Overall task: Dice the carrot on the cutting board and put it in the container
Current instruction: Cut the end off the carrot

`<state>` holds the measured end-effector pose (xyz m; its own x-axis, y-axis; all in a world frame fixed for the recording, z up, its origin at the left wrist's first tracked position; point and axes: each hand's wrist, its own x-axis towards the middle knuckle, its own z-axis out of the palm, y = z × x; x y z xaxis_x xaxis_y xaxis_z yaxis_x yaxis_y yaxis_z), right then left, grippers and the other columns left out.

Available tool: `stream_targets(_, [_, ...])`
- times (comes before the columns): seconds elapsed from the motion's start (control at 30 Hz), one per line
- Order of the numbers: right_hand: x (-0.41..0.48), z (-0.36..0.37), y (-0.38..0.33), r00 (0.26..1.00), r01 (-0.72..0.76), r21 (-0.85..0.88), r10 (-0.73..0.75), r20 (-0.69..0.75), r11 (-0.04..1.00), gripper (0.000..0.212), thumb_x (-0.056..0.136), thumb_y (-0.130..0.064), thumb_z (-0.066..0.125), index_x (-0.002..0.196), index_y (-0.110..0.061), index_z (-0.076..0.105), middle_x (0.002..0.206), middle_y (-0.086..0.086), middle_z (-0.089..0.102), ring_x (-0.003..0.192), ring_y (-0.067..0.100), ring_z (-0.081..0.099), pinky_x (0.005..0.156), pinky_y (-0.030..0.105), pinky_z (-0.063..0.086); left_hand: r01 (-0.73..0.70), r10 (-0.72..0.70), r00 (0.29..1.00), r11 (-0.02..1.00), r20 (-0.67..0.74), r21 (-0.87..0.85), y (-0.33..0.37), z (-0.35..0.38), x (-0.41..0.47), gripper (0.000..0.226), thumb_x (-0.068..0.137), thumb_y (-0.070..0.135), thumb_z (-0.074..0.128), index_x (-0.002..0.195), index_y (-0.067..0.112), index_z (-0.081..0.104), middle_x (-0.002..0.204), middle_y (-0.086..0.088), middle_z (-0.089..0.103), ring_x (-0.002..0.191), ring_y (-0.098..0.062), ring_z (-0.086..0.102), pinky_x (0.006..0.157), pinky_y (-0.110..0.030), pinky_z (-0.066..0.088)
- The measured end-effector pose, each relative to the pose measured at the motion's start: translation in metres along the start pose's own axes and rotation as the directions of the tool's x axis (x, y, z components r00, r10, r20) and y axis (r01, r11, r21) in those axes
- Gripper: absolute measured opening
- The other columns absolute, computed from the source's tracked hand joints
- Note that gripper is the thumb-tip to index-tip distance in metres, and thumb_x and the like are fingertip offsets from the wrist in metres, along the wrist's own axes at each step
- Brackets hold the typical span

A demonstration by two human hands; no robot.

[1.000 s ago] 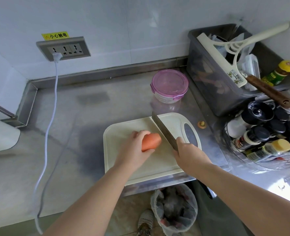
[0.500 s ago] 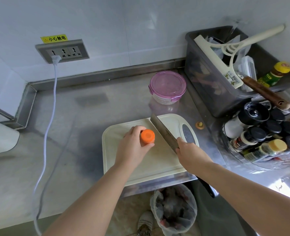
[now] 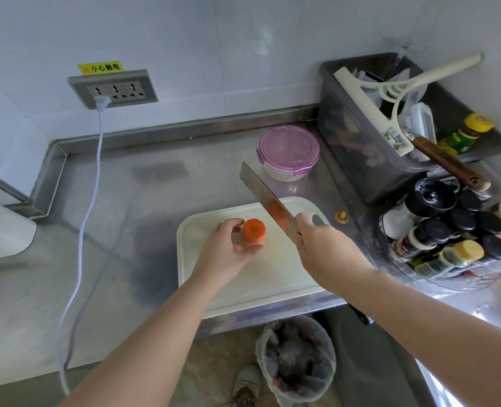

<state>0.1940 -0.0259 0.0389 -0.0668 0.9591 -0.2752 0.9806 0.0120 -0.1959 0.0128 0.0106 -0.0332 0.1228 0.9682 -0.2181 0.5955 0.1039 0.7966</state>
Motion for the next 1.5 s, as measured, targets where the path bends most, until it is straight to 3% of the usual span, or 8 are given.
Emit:
stream_targets(0.23, [-0.014,0.0,-0.022,0.992,0.106,-0.141,-0.094,0.084,0.984,0.035,0.098,-0.008,0.041,0.132,-0.013,0.033,0.09,-0.001,0.042,0.055,0.01,0.041,0.042,0.019,0.024,0.192,-0.191,0.981,0.953,0.026,-0.233,0.005,-0.002,0.001,0.033,0.088,0.034,0.065,0.115,0.021,0.052,0.112,0.005,0.057,0.101,-0.024,0.063,0.093,-0.046,0.05])
stream_targets(0.37, [-0.015,0.0,-0.024,0.992,0.088,-0.118,-0.077,0.096,0.989,0.031,0.099,-0.01,0.04,0.13,-0.011,0.037,0.089,-0.001,0.04,0.053,0.009,0.037,0.044,0.02,0.027,0.226,-0.23,0.973,0.926,0.023,-0.301,0.013,0.003,0.001,0.022,0.093,0.031,0.058,0.107,0.015,0.054,0.109,-0.004,0.062,0.085,-0.026,0.066,0.068,-0.037,0.051])
stream_targets(0.43, [-0.016,0.001,-0.026,0.99,0.093,-0.117,-0.08,0.114,0.989,0.032,0.099,-0.011,0.041,0.131,-0.012,0.035,0.089,-0.001,0.04,0.052,0.009,0.037,0.043,0.019,0.027,0.246,-0.256,0.967,0.92,0.008,-0.305,0.016,0.004,0.001,0.015,0.095,0.029,0.055,0.102,0.016,0.055,0.106,-0.006,0.064,0.087,-0.026,0.067,0.07,-0.036,0.053])
stream_targets(0.57, [-0.017,0.003,-0.03,0.997,0.031,-0.04,-0.028,0.074,0.999,0.02,0.1,-0.014,0.029,0.116,-0.012,0.041,0.069,0.0,0.032,0.072,0.021,0.047,0.066,0.032,0.042,0.281,-0.303,0.953,0.892,-0.007,-0.353,0.019,0.007,0.001,0.011,0.095,0.026,0.052,0.1,0.016,0.054,0.102,-0.007,0.065,0.094,-0.028,0.067,0.072,-0.036,0.054])
stream_targets(0.8, [-0.016,0.004,-0.032,0.988,0.073,-0.115,-0.056,0.142,0.991,0.044,0.095,-0.004,0.046,0.135,-0.009,0.029,0.073,0.0,0.04,0.05,0.01,0.037,0.041,0.022,0.03,0.324,-0.357,0.934,0.852,-0.003,-0.412,0.021,0.011,0.002,0.013,0.096,0.027,0.052,0.105,0.019,0.05,0.111,-0.003,0.062,0.092,-0.025,0.067,0.063,-0.029,0.051])
stream_targets(1.07, [0.0,-0.001,-0.04,0.99,0.034,-0.039,-0.028,0.142,0.999,0.033,0.091,0.002,0.044,0.121,-0.01,0.036,0.071,0.0,0.042,0.073,0.023,0.055,0.054,0.027,0.04,0.319,-0.346,0.938,0.871,-0.005,-0.373,0.02,0.012,0.007,0.006,0.094,0.024,0.052,0.089,0.025,0.048,0.106,-0.003,0.062,0.098,-0.026,0.064,0.058,-0.029,0.05])
stream_targets(1.23, [0.011,-0.007,-0.045,0.981,0.054,-0.041,-0.046,0.187,0.998,0.027,0.092,-0.002,0.044,0.118,-0.01,0.039,0.076,0.001,0.043,0.078,0.022,0.055,0.065,0.031,0.046,0.272,-0.297,0.954,0.905,-0.029,-0.326,0.022,0.011,0.005,0.009,0.094,0.021,0.052,0.086,0.023,0.047,0.099,-0.003,0.061,0.094,-0.028,0.066,0.07,-0.042,0.058])
stream_targets(1.5, [0.01,0.021,-0.039,0.982,0.002,-0.026,0.003,0.187,1.0,0.042,0.089,0.006,0.038,0.128,-0.008,0.03,0.074,0.003,0.045,0.071,0.026,0.051,0.046,0.028,0.03,0.289,-0.321,0.947,0.878,-0.021,-0.381,0.019,0.012,0.007,0.01,0.097,0.025,0.05,0.087,0.025,0.047,0.086,0.008,0.063,0.075,-0.016,0.062,0.067,-0.036,0.055])
